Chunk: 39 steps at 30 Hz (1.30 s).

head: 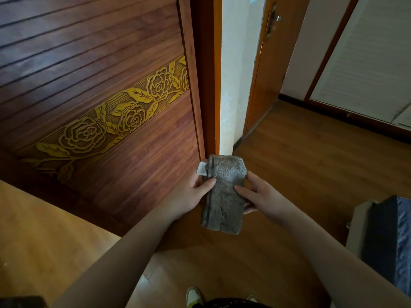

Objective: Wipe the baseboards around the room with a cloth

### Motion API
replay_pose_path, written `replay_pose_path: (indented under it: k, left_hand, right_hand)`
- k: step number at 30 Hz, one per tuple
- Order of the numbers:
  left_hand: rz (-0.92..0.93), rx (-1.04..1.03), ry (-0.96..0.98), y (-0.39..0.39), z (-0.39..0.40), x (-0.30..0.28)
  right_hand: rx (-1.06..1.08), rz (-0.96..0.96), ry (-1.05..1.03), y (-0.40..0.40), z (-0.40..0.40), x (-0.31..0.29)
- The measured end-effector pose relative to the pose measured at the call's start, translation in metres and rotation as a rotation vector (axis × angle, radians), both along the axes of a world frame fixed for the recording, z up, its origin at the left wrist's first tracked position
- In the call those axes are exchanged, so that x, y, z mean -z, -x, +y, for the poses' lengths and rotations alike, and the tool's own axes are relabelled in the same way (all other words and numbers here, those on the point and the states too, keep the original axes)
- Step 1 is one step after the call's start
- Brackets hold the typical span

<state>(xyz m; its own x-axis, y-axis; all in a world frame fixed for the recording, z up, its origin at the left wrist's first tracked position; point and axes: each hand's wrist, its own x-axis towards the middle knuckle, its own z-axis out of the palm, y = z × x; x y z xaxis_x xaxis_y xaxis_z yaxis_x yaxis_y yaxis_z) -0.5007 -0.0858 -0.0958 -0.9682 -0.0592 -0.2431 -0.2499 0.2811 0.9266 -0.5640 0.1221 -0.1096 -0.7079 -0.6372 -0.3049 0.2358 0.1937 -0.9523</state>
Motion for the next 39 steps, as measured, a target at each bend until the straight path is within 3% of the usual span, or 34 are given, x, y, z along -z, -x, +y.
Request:
replay_pose_path:
  k: [6, 11, 15, 20, 24, 28, 34, 39]
  left_hand:
    - [-0.040, -0.052, 0.021, 0.004, 0.000, 0.000]
    - [-0.087, -0.088, -0.318, 0.006, 0.002, -0.001]
    - [-0.062, -0.053, -0.390, 0.009, 0.005, -0.002]
    - [-0.061, -0.064, -0.516, 0.011, 0.006, -0.002]
    - [-0.016, -0.072, -0.372, 0.015, 0.008, -0.002]
    - [0.015, 0.121, -0.119, 0.012, 0.005, -0.002]
    - [0.045, 0.128, -0.092, 0.008, 0.004, -0.005]
    - [-0.083, 0.010, -0.276, 0.009, 0.010, 0.000]
  right_hand:
    - [0.155, -0.059, 0.232, -0.002, -0.001, 0.006]
    - [0.118, -0.011, 0.204, 0.002, 0.006, 0.002]
    - [0.105, 0.000, 0.182, 0.006, 0.008, -0.004]
    - [0.028, -0.069, 0.302, 0.009, 0.012, 0.004]
    - [0.026, 0.108, 0.155, 0.004, 0.009, 0.006]
    - [0.033, 0.200, 0.090, 0.003, 0.005, 0.006]
    - [0.122, 0.150, 0.093, 0.004, 0.005, 0.007]
    - [0.189, 0.116, 0.074, 0.006, 0.004, 0.005]
